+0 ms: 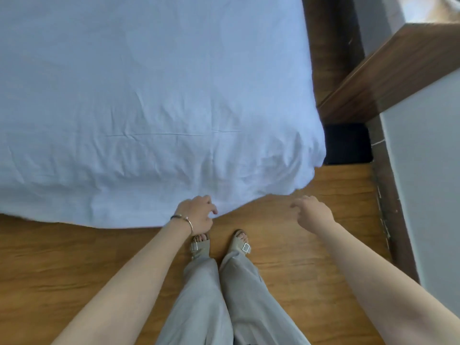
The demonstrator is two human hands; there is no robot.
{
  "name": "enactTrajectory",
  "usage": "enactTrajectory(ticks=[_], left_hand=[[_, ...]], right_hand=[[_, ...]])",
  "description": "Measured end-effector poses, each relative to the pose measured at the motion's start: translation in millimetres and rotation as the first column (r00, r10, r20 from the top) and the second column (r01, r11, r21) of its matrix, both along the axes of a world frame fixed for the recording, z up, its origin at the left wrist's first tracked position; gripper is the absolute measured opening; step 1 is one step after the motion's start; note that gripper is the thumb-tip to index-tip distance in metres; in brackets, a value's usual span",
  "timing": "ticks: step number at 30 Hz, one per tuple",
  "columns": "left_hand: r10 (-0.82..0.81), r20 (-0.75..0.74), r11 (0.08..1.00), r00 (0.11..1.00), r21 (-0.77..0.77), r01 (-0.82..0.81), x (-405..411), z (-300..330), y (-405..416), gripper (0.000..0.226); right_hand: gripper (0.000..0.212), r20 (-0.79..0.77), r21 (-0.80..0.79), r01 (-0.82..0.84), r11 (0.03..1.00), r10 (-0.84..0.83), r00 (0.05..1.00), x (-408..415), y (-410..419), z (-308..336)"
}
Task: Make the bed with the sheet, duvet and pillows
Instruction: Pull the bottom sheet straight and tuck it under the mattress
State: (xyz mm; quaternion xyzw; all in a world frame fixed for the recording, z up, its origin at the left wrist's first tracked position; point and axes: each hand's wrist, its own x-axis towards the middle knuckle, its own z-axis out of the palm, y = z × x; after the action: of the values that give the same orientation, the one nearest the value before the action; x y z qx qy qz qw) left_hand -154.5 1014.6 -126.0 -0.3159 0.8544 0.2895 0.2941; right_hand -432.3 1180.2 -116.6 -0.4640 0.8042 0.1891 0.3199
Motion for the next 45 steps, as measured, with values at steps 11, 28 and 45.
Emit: enactTrajectory(ticks=[11, 28, 45], left_hand=[[0.205, -0.078, 0.977, 0.976, -0.039, -0.208, -116.3, 12.1, -2.8, 0.055], [0.805, -0.118, 0.567, 0.581, -0.135, -0.813, -380.7, -43.7, -3.5, 0.099], [0.869, -0.213, 0.394, 0.446, -0.247, -0.885, -426.0, -73.7, 27.0, 0.115]], right_hand=[[0.064, 0.108, -0.153, 0.286, 0.946, -0.271, 0.956, -49.6, -46.1, 18.2], [0.099, 0.639, -0.066, 0.694, 0.717, -0.503, 0.582, -257.6, -135.2, -61.4], [0.081, 0.743, -0.186, 0.757, 0.626, -0.414, 0.525, -299.3, -146.2, -64.5]])
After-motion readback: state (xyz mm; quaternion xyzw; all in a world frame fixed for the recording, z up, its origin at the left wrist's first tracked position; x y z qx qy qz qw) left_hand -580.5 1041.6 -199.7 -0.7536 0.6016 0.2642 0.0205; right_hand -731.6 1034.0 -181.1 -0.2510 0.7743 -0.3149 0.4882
